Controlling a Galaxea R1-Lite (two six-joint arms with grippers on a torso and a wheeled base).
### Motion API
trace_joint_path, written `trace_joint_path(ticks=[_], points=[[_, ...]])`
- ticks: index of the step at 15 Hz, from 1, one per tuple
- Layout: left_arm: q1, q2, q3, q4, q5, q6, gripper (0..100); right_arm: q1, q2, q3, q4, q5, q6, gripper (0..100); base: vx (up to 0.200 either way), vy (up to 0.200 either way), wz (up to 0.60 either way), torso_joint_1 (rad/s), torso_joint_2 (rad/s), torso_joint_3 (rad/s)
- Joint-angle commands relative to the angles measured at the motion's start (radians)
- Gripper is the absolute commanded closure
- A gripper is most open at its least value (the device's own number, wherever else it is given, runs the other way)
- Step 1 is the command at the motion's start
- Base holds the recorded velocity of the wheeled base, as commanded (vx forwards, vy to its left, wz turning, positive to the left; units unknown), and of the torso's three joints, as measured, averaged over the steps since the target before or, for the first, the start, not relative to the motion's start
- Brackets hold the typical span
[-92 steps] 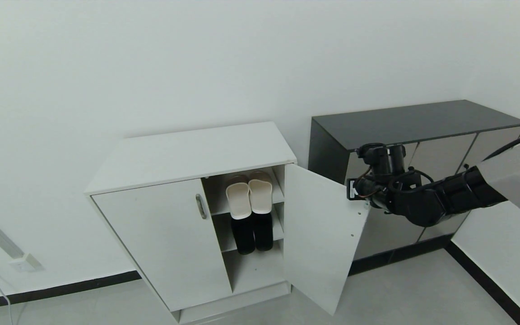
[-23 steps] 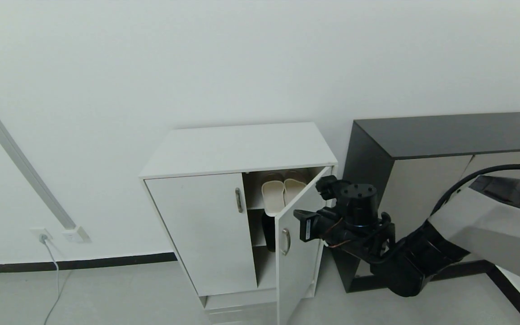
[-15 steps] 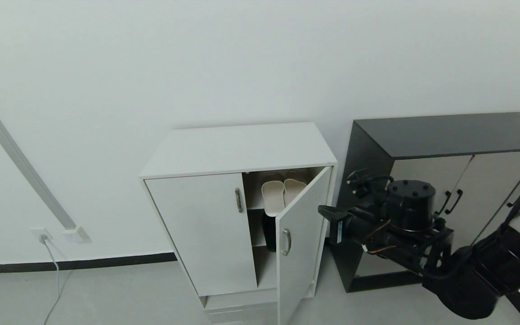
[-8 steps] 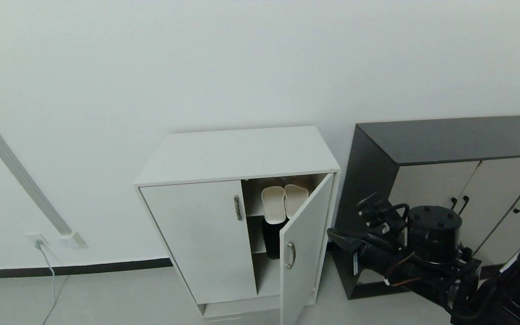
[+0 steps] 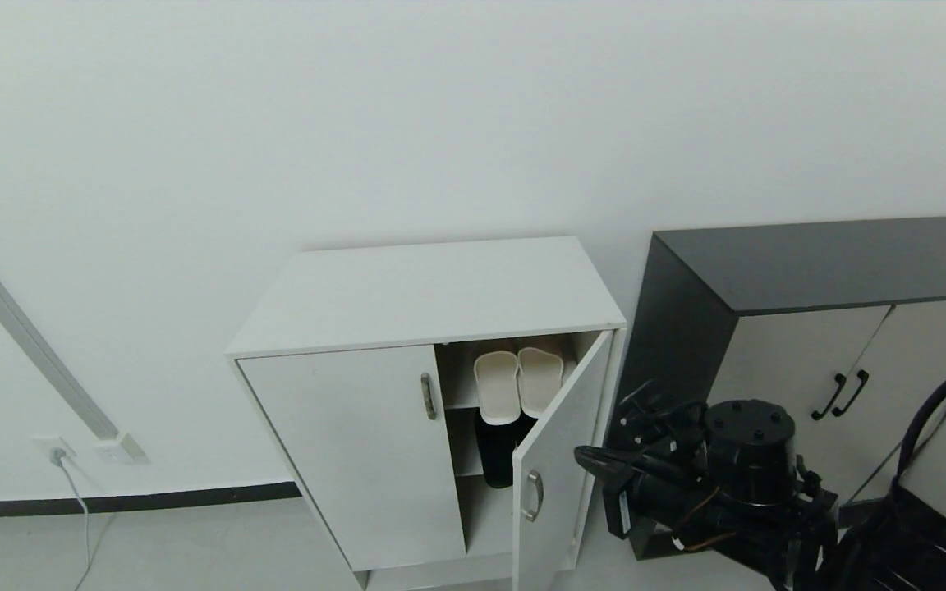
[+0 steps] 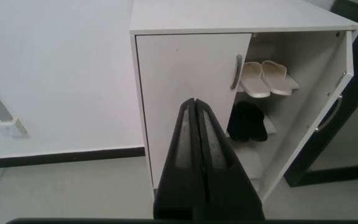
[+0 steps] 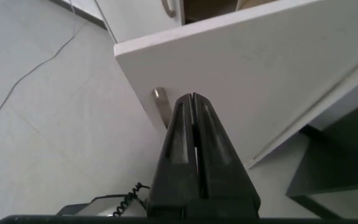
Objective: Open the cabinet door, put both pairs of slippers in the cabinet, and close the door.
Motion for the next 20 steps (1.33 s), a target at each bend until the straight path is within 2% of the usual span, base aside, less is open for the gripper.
trace_joint_path(ticks=[1,8,13,20], points=[[0.0,0.001,0.0,0.0,0.0,-0.001,100,-0.005,0.055,-0.043,0.0,-0.002,0.001,100,0.0,0.0,0.0,0.0,0.0,0.0],[0.0,0.001,0.0,0.0,0.001,-0.001,100,-0.06,0.183,-0.231,0.016,-0.003,0.001,100,0.0,0.0,0.0,0.0,0.0,0.0],[0.0,0.001,0.0,0.0,0.0,-0.001,100,-0.072,0.233,-0.383,0.089,-0.003,0.001,100,0.0,0.0,0.0,0.0,0.0,0.0],[0.0,0.001,0.0,0.0,0.001,-0.001,100,-0.098,0.266,-0.487,0.146,-0.005,0.001,100,0.0,0.0,0.0,0.0,0.0,0.0]])
